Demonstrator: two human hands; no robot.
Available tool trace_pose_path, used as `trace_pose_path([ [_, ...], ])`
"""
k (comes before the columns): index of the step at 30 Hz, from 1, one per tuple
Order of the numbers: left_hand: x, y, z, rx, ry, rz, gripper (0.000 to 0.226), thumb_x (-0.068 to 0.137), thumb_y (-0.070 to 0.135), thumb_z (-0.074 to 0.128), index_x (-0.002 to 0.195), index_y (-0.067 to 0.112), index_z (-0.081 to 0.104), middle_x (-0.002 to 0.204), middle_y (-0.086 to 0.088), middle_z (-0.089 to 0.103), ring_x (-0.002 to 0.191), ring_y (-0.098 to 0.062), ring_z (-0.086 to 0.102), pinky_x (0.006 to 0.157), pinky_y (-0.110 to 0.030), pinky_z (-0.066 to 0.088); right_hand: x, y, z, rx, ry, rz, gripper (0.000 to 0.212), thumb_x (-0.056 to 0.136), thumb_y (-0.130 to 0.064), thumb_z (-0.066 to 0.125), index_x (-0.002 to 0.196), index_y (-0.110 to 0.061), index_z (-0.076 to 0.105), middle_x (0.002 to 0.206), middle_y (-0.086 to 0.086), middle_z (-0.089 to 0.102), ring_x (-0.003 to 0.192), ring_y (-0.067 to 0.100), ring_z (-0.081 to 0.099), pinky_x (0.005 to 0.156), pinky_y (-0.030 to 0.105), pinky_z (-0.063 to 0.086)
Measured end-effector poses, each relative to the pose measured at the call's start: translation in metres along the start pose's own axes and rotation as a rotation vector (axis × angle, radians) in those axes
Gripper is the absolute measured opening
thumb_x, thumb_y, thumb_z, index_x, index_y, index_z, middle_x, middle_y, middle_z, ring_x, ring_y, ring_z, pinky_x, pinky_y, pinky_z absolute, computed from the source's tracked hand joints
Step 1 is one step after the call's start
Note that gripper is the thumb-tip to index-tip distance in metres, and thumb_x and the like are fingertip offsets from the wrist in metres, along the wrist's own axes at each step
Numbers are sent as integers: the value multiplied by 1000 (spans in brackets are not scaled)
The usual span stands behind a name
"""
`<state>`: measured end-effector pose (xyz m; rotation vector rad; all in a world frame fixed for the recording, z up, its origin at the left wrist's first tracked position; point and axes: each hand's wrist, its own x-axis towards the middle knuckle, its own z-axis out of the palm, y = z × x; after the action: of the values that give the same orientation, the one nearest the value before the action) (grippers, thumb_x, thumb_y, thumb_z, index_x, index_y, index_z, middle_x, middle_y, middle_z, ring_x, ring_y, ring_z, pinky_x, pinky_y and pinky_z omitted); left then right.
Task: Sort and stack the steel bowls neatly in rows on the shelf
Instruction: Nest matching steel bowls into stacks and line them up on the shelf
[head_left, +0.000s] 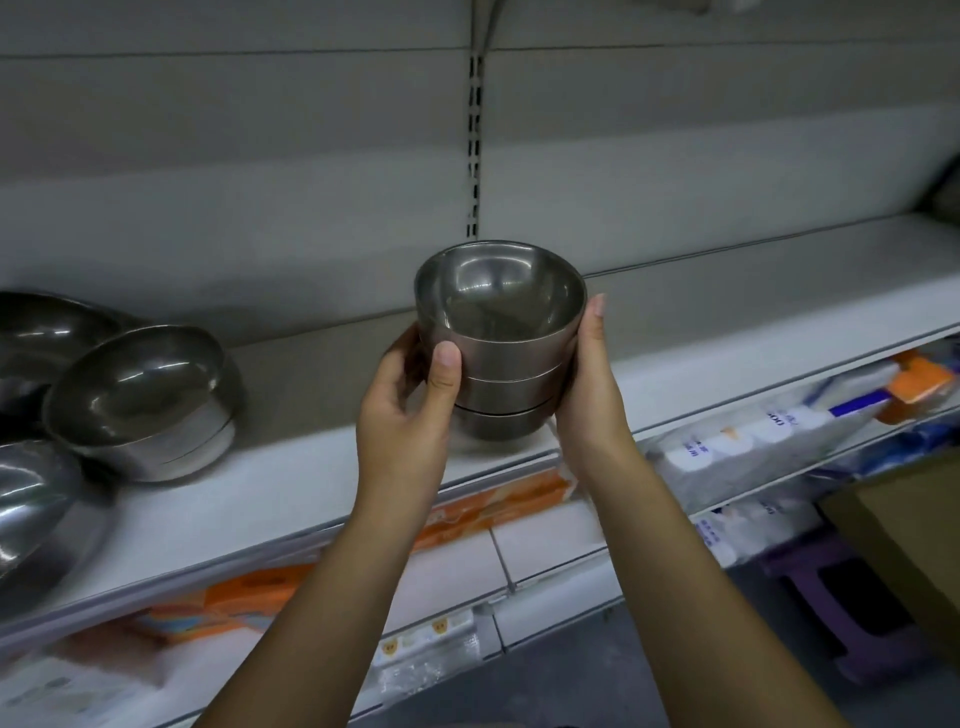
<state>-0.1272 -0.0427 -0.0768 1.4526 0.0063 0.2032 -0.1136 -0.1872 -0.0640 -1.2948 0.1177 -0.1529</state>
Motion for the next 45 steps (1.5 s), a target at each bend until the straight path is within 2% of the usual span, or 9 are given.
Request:
trace_pose_path([
  [7,-13,-9,116,-39,-103,-15,53,78,65,68,121,34,68,121,14,74,117,-4,66,107,-45,52,9,-35,-112,-25,112,-18,78,79,-84,33,134,-36,62,135,-12,64,130,6,54,113,34,41],
  [11,-24,-22,192,-60,-169,-40,73,73,69,69,133,28,65,126,11,72,120,-6,65,107,-45,52,11,-55,-190,-36,192,-4,80,80,-79,32,140,-32,57,138,-13,62,128,2,55,109,28,41],
  [17,-47,-43,297,-63,-271,-44,74,73,68,68,133,25,66,122,10,74,118,-6,67,107,-45,52,9,-75,-301,-103,342,-22,55,100,-65,22,137,-38,52,113,-27,63,103,-12,56,90,17,44],
  [21,-55,-51,350,-69,-356,-73,69,73,68,70,129,27,68,119,10,75,116,-8,68,105,-45,54,4,-89,-353,-107,423,-9,69,96,-73,25,148,-33,48,145,-9,56,133,8,50,112,33,38],
  [25,-54,-56,397,-67,-431,-103,69,79,67,74,129,21,67,118,7,76,113,-11,70,104,-49,54,10,-106,-392,-99,492,42,85,85,-86,32,151,-33,43,149,-9,51,138,11,44,117,37,33],
  [28,-46,-61,426,-59,-467,-129,68,73,68,72,123,22,69,116,5,76,111,-16,71,100,-50,56,22,-113,-420,-113,562,-3,69,94,-75,30,148,-33,45,122,-27,56,113,-9,50,100,21,38],
  [34,-9,-67,482,-88,-529,-139,65,70,62,72,119,20,69,105,11,77,103,-9,72,87,-35,61,69,-126,-460,-91,557,-13,64,98,-71,28,143,-33,53,135,-16,60,110,-9,55,83,15,42],
  [40,43,-66,541,-9,-575,-57,68,63,82,72,107,29,72,106,9,76,104,-9,72,95,-49,59,128,-143,-494,-95,647,-49,90,75,-92,32,148,-40,44,144,-15,54,128,3,50,100,28,39],
  [45,68,-70,577,55,-611,-19,73,64,84,70,110,28,71,108,12,76,105,-8,72,95,-51,58,153,-147,-519,-45,691,-45,72,94,-76,28,151,-35,43,147,-16,49,130,3,45,102,23,35],
])
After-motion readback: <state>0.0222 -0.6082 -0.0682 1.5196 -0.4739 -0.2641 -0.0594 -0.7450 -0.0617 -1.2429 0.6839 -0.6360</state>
